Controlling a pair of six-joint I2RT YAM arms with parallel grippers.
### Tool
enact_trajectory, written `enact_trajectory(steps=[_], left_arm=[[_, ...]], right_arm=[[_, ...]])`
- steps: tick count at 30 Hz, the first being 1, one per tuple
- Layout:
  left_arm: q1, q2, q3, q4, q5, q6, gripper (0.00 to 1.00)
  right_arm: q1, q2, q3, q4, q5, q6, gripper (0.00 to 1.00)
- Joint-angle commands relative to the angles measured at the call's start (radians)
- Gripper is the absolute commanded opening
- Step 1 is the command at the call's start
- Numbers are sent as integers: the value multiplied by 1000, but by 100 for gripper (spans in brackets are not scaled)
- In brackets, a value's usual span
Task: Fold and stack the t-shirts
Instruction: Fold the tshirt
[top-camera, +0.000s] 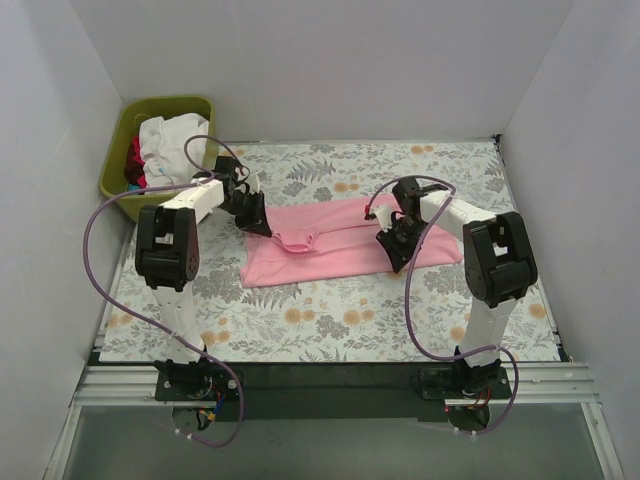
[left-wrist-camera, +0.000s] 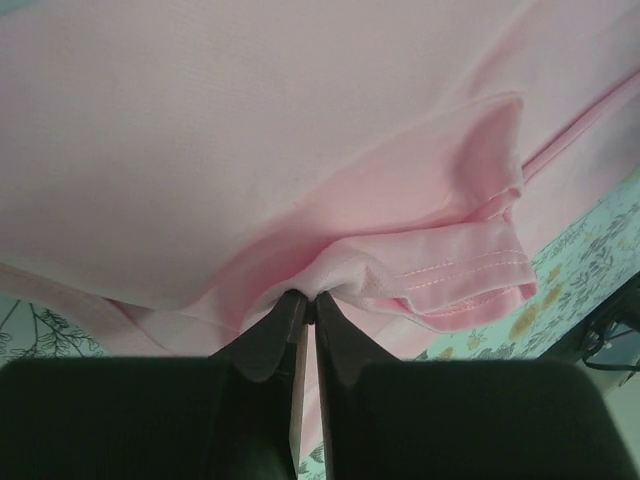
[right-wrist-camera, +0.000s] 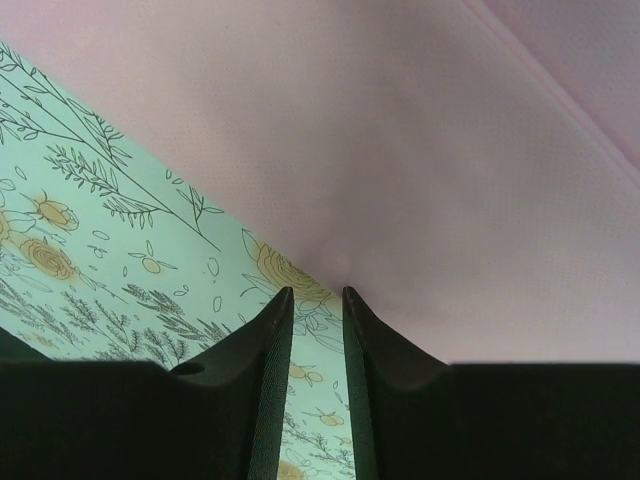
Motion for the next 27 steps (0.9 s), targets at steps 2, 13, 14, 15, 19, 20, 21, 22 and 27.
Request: enact_trajectory(steps=[2, 13, 14, 15, 19, 20, 21, 22, 27], left_arm=[[17, -21, 49, 51, 36, -51, 11], [-1, -288, -166, 194, 17, -50, 34], [-19, -292, -177, 177, 2, -22, 33], [-54, -290, -189, 169, -6, -16, 32], [-120, -237, -175, 154, -13, -19, 21], [-133, -223, -165, 154, -9, -19, 21], [-153, -209, -152, 155, -13, -25, 21], [-162, -177, -120, 154, -13, -30, 20], [-190, -69, -30, 161, -35, -54, 20]], right_arm=[[-8, -66, -14, -7, 18, -20, 33], [-118, -50, 118, -17, 28, -50, 31], [-129, -36, 142, -20, 23, -53, 31], [-138, -2, 202, -20, 20, -55, 31], [-156, 82, 354, -21, 12, -52, 29], [-155, 97, 381, -21, 11, -50, 29], [-156, 131, 406, -21, 9, -44, 28], [-156, 148, 456, -21, 9, -43, 28], [-158, 249, 543, -18, 67, -53, 27]])
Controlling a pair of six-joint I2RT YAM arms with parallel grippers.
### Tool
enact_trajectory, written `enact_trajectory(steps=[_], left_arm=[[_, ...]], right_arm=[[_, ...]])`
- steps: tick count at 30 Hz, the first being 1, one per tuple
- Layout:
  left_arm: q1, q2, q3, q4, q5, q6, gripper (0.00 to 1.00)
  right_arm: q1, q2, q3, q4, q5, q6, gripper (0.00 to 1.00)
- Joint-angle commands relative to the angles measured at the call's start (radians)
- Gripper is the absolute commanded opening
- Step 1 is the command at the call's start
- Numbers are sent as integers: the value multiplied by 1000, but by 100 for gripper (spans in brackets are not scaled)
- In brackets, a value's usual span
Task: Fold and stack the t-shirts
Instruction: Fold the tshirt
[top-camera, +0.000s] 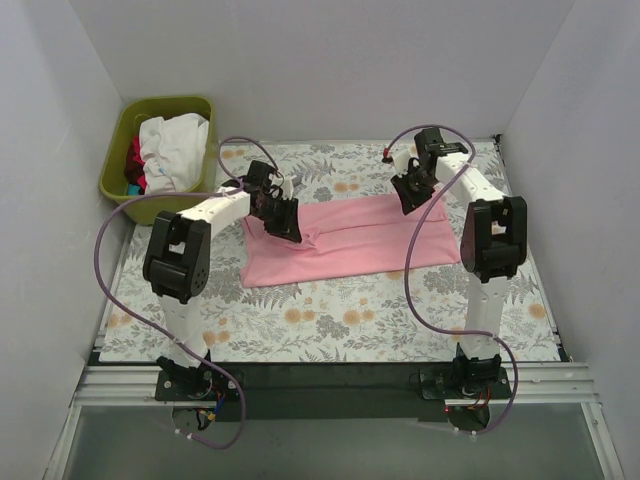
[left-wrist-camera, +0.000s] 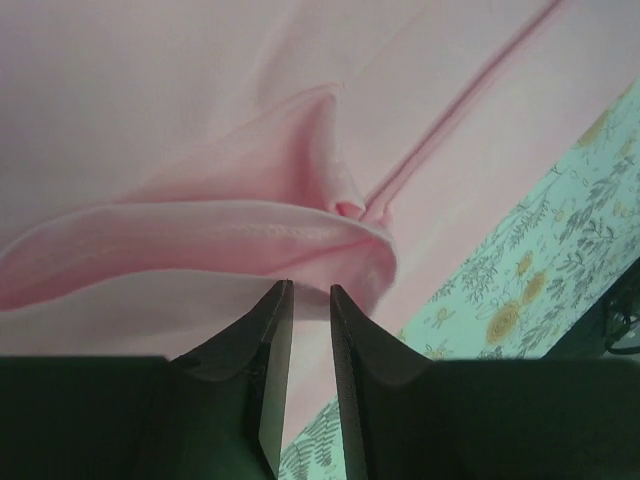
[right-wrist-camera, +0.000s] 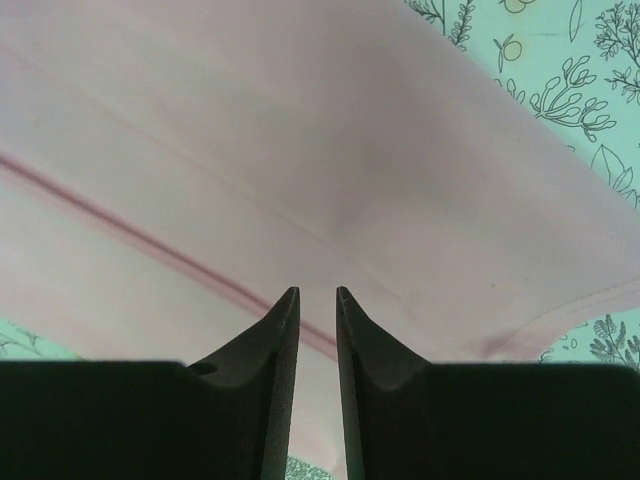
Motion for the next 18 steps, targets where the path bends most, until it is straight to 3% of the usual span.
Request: enact_trajectory(steps=[1, 10, 18], left_arm=[[3, 45, 75, 13, -38, -25, 20], [3, 180, 138, -2, -124, -42, 27], [3, 193, 254, -1, -150, 6, 31]], right_arm=[[3, 58, 69, -3, 51, -27, 27], [1, 152, 5, 18, 142, -73, 26], [1, 97, -142, 29, 133, -91, 25]])
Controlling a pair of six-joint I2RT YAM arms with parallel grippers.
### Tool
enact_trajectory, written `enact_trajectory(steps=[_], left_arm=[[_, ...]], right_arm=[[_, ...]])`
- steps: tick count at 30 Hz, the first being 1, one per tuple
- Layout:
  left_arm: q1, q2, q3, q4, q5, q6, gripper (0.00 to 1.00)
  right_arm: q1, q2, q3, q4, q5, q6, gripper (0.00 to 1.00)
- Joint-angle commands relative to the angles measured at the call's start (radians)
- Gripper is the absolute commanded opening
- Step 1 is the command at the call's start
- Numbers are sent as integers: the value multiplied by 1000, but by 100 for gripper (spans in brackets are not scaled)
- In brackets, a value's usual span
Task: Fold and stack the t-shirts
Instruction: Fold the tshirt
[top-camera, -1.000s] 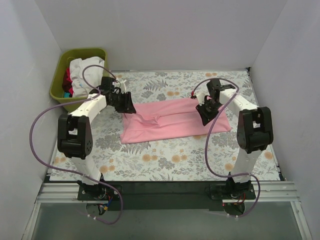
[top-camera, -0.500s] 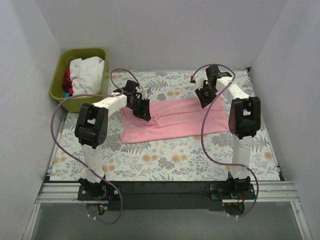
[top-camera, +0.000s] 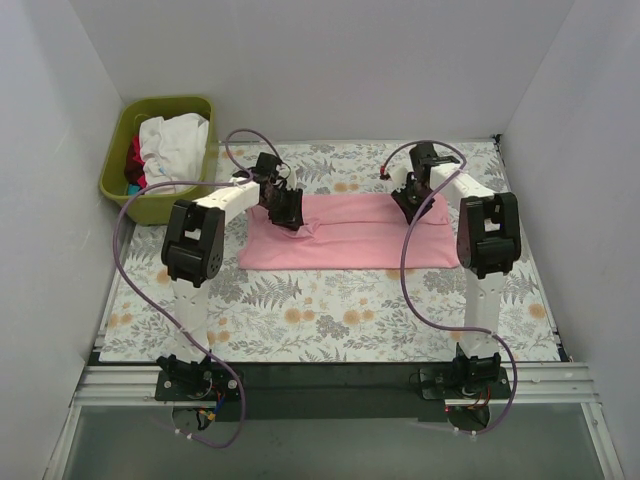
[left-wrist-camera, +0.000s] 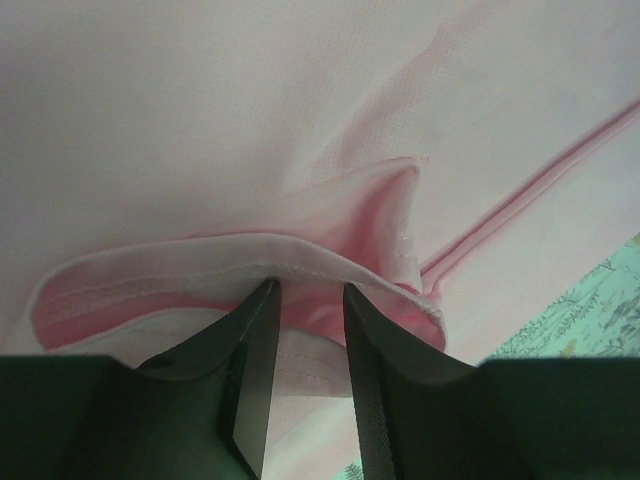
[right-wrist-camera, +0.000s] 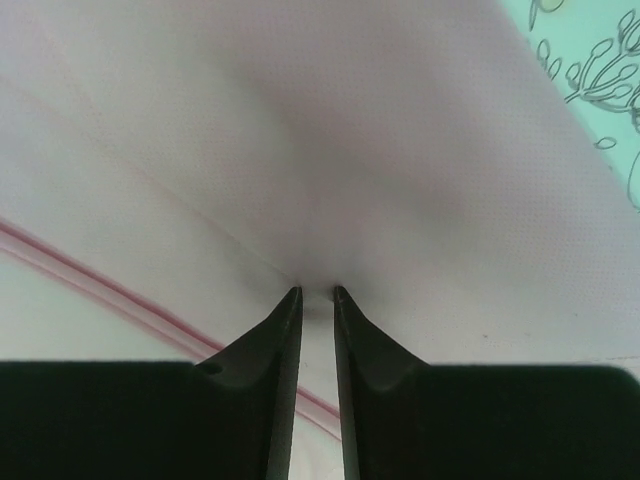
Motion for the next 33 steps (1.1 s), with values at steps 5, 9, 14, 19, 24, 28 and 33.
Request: enact_trajectory(steps=[5, 9, 14, 19, 24, 28, 33], left_arm=[[3, -183, 24, 17, -82, 64, 31], [3, -284, -41, 23, -97, 61, 31], [0, -318, -114, -43, -82, 63, 21], [-26, -298, -152, -67, -70, 67, 16], [-46, -232, -106, -78, -84, 66, 14], [-48, -174, -77, -72, -91, 52, 15], [-49, -94, -29, -34, -133, 18, 14]], right_arm=[[-3, -27, -141, -48, 6, -27, 24], [-2, -35, -142, -48, 0, -27, 22], [-3, -40, -151, -50, 3, -30, 19], [-3, -41, -153, -51, 7, -34, 13], [-2, -38, -159, -51, 9, -34, 11], [-2, -43, -174, -51, 6, -39, 10], [3, -52, -208, -51, 1, -44, 9]])
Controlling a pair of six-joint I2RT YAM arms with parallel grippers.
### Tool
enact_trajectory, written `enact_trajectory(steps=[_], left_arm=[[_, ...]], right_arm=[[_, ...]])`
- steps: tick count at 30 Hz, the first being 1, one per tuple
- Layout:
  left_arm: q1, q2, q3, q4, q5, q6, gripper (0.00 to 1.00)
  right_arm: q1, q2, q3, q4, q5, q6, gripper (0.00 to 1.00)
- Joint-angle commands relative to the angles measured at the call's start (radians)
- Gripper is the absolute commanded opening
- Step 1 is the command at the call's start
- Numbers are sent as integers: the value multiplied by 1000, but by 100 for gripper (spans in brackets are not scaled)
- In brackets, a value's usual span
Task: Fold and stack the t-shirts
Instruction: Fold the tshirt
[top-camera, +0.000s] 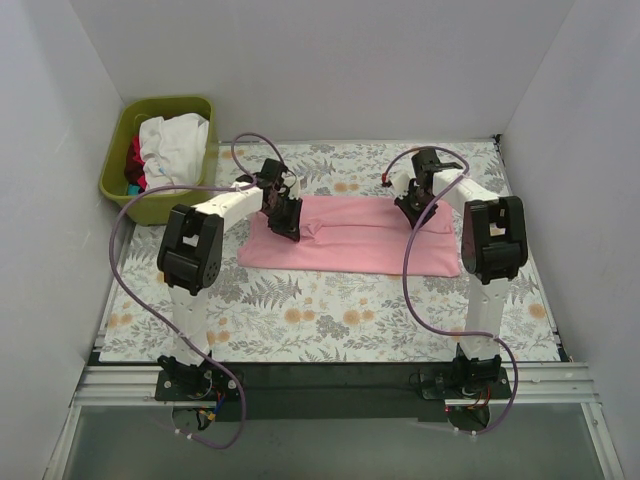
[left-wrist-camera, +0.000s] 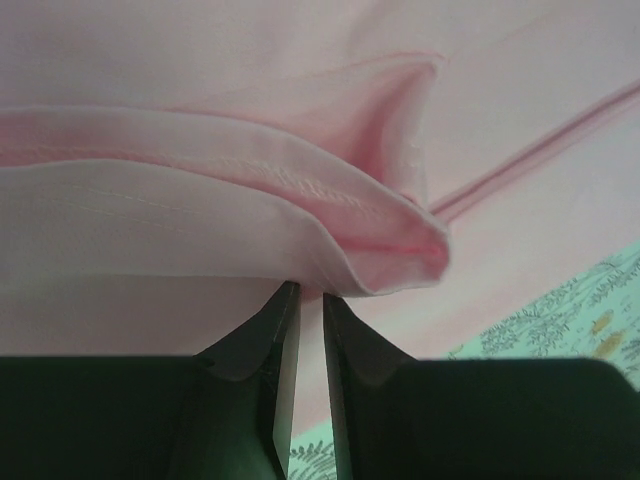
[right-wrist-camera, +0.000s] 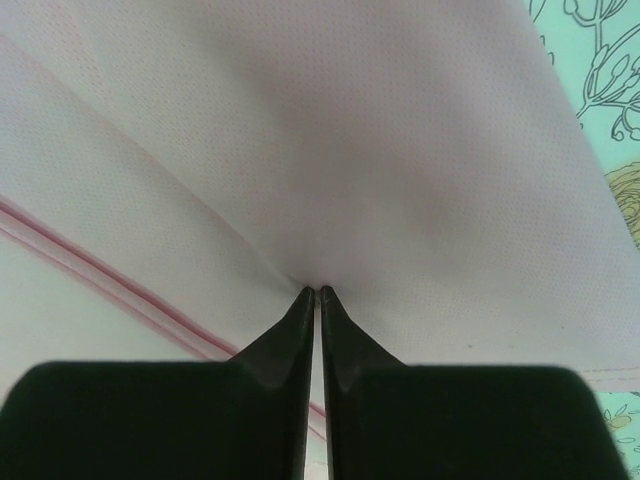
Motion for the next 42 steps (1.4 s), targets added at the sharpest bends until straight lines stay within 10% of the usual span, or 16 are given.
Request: enact_trajectory(steps=[1, 15, 21, 30, 42], left_arm=[[4, 22, 70, 35, -40, -21, 15], [30, 321, 419, -122, -131, 204, 18], [32, 435, 752, -208, -75, 192, 23], [35, 157, 446, -130, -119, 85, 30], [41, 228, 372, -115, -90, 74, 29]], right_arm=[[7, 27, -81, -95, -11, -11, 9], [206, -237, -463, -111, -126, 15, 7], [330, -381, -439, -284, -417, -16, 14], [149, -252, -178, -322, -355, -5, 17], [206, -165, -319, -198, -358, 59, 11]])
